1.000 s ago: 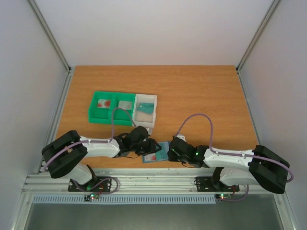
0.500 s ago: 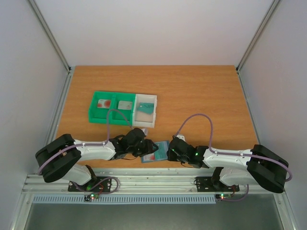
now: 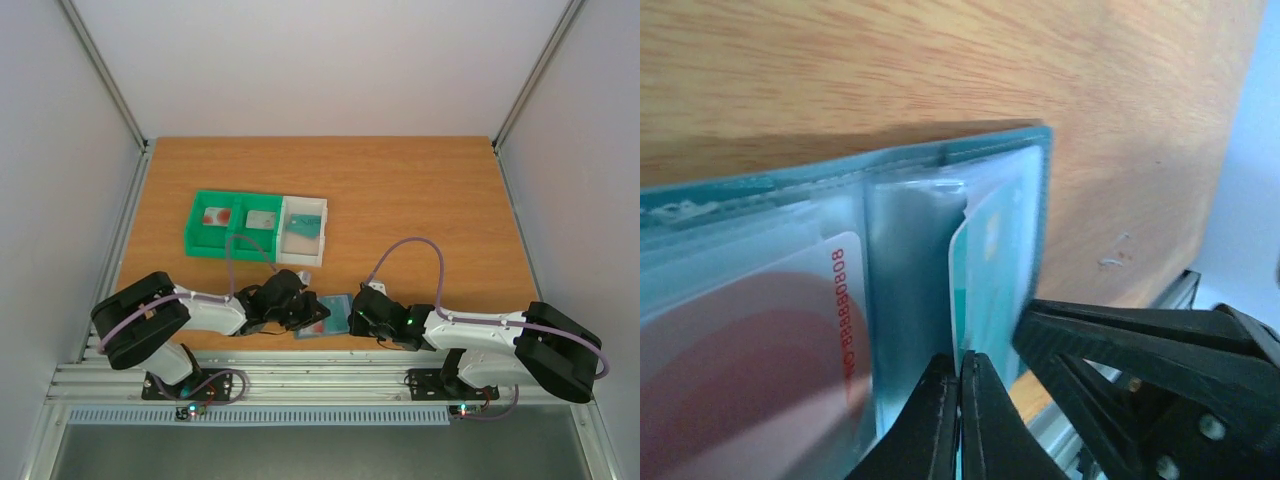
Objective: Take the credit cards out of the card holder
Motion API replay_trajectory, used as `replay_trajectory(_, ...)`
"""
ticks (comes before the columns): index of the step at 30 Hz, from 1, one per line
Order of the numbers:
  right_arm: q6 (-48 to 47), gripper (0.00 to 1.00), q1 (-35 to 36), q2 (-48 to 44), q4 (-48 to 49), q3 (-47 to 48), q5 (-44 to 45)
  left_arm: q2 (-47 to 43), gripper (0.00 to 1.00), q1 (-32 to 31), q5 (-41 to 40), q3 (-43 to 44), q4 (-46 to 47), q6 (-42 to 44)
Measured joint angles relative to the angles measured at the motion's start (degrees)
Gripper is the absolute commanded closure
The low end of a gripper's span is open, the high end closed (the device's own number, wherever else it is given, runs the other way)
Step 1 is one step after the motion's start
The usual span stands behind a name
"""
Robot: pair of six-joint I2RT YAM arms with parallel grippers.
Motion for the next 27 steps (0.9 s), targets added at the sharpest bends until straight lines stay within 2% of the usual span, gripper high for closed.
replay_trajectory(2, 0.0, 0.91, 0.0, 0.0, 0.0, 0.0, 0.0, -1.1, 0.99, 0.0, 0.2, -0.4, 1.0, -0.6)
replay_trajectory(4, 0.1, 0.91, 0.0, 0.0, 0.0, 0.0, 0.0, -2.4, 0.85, 0.0, 0.0, -0.8, 1.1, -1.1)
replay_trajectory(5, 0.2, 0.91, 0.0, 0.0, 0.0, 0.0, 0.0, -3.0, 0.82, 0.0, -0.1, -1.1, 1.0, -1.2)
replay_trajectory(8, 0.2, 0.91, 0.0, 0.0, -0.1, 0.0, 0.0, -4.0, 0.99, 0.0, -0.7, -2.1, 0.5, -1.6)
replay_trajectory(9, 0.2, 0.91, 0.0, 0.0, -0.1, 0.0, 0.1, -4.1, 1.00, 0.1, -0.8, -2.4, 0.2, -1.4)
replay_trajectory(20, 1.0, 0.92, 0.0, -0.1, -0.3, 0.0, 0.4, -7.3, 1.00, 1.1, -0.7, -4.3, -0.2, -1.7)
replay_trajectory(27, 1.2, 0.92, 0.0, -0.2, -0.7, 0.1, 0.4, -15.5, 0.99, 2.2, -2.5, -5.4, -7.6, -1.0)
